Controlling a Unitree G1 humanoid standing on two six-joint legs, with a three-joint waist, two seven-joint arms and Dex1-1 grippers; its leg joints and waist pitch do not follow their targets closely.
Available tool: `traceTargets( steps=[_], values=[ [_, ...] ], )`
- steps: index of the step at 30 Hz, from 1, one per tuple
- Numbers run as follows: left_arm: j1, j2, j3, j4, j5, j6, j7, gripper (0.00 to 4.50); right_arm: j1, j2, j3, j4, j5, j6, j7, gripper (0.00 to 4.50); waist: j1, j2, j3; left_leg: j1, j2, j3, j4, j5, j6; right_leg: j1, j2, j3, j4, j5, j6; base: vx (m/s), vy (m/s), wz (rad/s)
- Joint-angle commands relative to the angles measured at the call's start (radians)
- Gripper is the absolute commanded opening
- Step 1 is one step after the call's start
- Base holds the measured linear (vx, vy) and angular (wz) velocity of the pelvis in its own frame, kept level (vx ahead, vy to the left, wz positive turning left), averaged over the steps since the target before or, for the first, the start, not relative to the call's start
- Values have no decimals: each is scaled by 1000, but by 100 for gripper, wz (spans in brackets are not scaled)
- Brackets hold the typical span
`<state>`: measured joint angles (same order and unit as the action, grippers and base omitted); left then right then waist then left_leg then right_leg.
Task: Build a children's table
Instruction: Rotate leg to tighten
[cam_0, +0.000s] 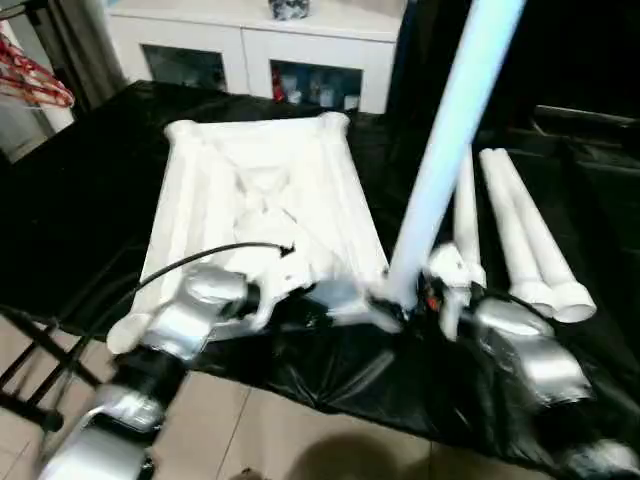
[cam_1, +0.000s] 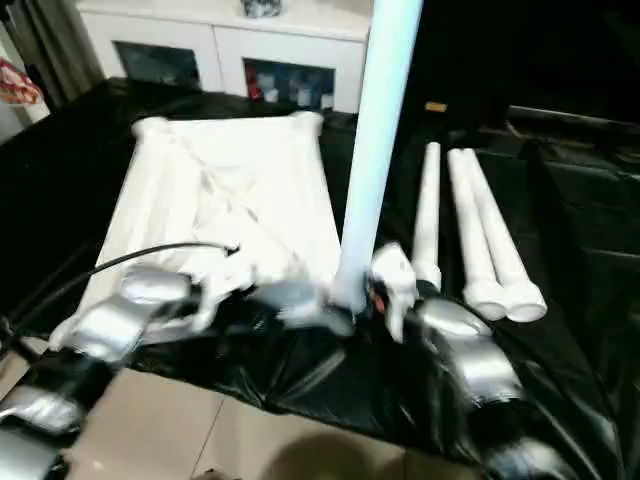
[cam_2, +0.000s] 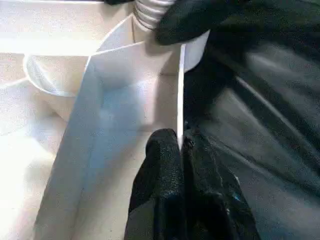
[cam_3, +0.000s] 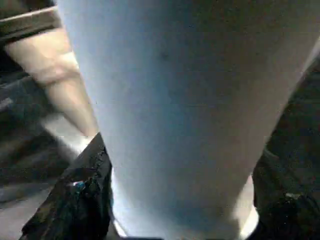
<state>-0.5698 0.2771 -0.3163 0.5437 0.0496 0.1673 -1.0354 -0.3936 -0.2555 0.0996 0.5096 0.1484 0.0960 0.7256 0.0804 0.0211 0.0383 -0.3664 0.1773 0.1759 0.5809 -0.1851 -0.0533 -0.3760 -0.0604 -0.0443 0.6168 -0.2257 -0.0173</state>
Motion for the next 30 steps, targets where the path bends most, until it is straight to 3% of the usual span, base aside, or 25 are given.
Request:
traceTargets(
  steps=[1,3,4,7,9,12,13,18,22,30],
  values=[
    [-27,-57,19,18,5,25,128,0,-13,55,20,82,-41,24,-128,281,-3,-13,-40,13,53,-20,-74,-223,6,33,-93,44,-92,-291,-197,-52,1,-3],
    [-38,-83,21,21,13,49,172,0,-35,93,-2,120,-36,39,-204,280,-4,-16,-40,13,55,-21,-76,-226,7,30,-92,46,-97,-304,-175,0,0,0],
    [-55,-130,31,34,23,81,251,0,-65,137,-9,168,-49,47,-293,280,-5,-16,-43,12,55,-20,-75,-215,8,29,-91,48,-93,-275,-176,0,0,0],
    [-63,-155,36,43,27,93,286,0,-78,157,-6,188,-59,35,-323,280,-6,-15,-44,11,54,-19,-73,-188,13,31,-90,47,-90,-219,-184,0,0,0],
    [-71,-186,38,62,30,86,314,0,-94,186,-12,211,-52,6,-317,350,-3,-18,-47,6,51,-17,-69,-158,32,34,-90,47,-85,-161,-188,0,0,0],
    [-67,-193,33,67,20,66,285,0,-108,197,-17,226,-47,-15,-282,352,4,-15,-50,5,51,-16,-64,-124,61,36,-90,46,-80,-85,-202,0,0,0],
    [-65,-192,33,65,17,63,277,0,-111,196,-18,229,-47,-19,-278,379,5,-16,-50,5,51,-16,-65,-124,63,36,-89,45,-79,-83,-203,0,0,0],
    [-31,-140,11,12,-3,39,151,0,-112,136,-8,218,-44,-63,-172,396,2,-16,-49,2,51,-17,-66,-148,65,39,-90,45,-81,-117,-199,0,0,0],
    [-17,-100,1,-17,-22,21,68,0,-94,67,14,186,-49,-89,-47,396,3,-18,-52,-1,51,-15,-60,-107,95,40,-87,44,-73,-31,-217,0,0,0],
    [10,-4,-23,-51,-60,8,-151,0,-13,-95,66,47,10,-46,322,396,17,-15,-52,2,60,-14,-57,-106,122,39,-84,39,-64,21,-245,0,0,0]
  ],
)
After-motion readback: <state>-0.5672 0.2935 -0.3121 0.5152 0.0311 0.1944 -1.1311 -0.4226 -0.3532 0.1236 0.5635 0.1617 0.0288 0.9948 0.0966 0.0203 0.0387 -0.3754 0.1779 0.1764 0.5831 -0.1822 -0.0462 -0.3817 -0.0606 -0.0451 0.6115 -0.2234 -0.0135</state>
